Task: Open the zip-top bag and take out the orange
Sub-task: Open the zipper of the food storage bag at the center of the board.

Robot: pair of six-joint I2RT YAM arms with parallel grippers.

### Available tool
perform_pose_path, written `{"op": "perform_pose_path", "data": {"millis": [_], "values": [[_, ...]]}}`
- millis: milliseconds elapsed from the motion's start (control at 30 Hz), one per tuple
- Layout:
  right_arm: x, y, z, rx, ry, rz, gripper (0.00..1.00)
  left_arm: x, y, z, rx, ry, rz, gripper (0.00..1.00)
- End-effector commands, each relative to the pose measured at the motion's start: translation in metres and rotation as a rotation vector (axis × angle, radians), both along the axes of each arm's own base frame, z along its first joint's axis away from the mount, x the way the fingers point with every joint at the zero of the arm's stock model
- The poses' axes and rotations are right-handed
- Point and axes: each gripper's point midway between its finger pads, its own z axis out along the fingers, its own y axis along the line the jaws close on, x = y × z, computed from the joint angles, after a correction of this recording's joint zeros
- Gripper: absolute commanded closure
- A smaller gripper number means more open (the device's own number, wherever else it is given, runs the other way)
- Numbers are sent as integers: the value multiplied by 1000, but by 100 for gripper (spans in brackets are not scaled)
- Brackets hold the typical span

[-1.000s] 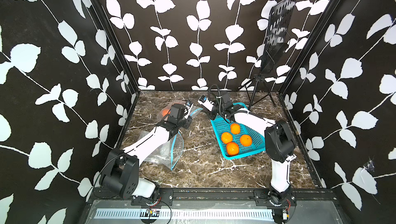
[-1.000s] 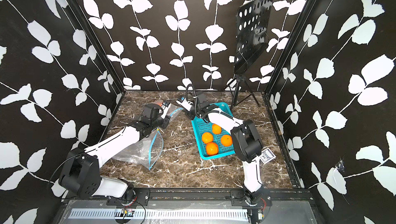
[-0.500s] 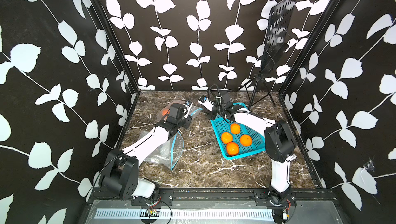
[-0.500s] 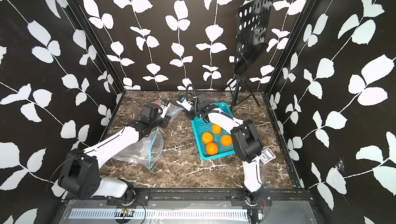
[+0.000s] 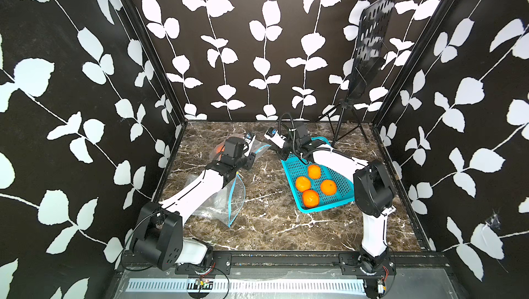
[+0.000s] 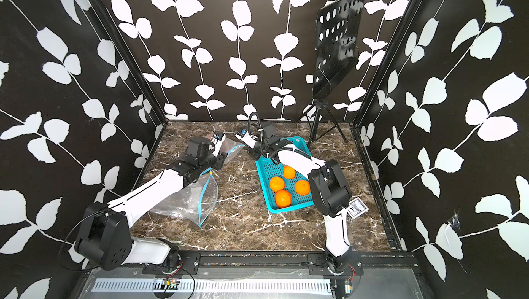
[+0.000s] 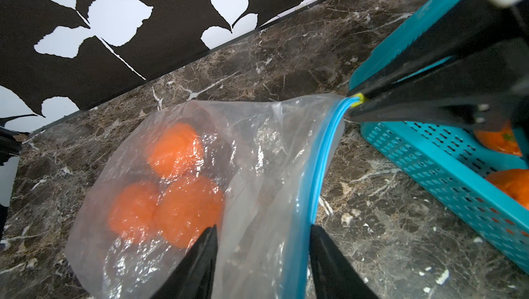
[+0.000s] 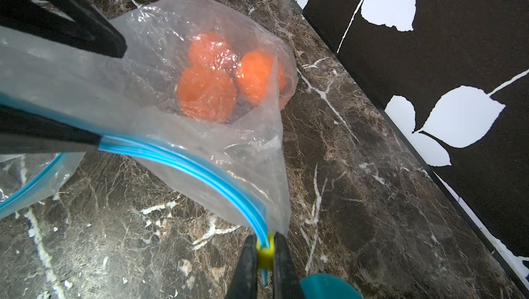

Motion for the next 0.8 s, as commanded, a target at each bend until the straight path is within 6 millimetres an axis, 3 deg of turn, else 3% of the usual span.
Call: {"op": "perform_pose_path", "data": {"millis": [0,433,500,567,767], "values": [[-3,8,25,25,-43,22,100,5,7,3,4,-7,33,51],[-10,13,30,48,-29,55,100,6,2,-14,30,13,-2,54],[-12,15,30,49,-11,68,100,7,4,-13,31,-5,12,57],[-15,16,29,45,4,83,100,8,6,-12,39,-23,14,71],[-25,17,28,50,23,127,100,12,4,-12,45,-23,8,70]]}}
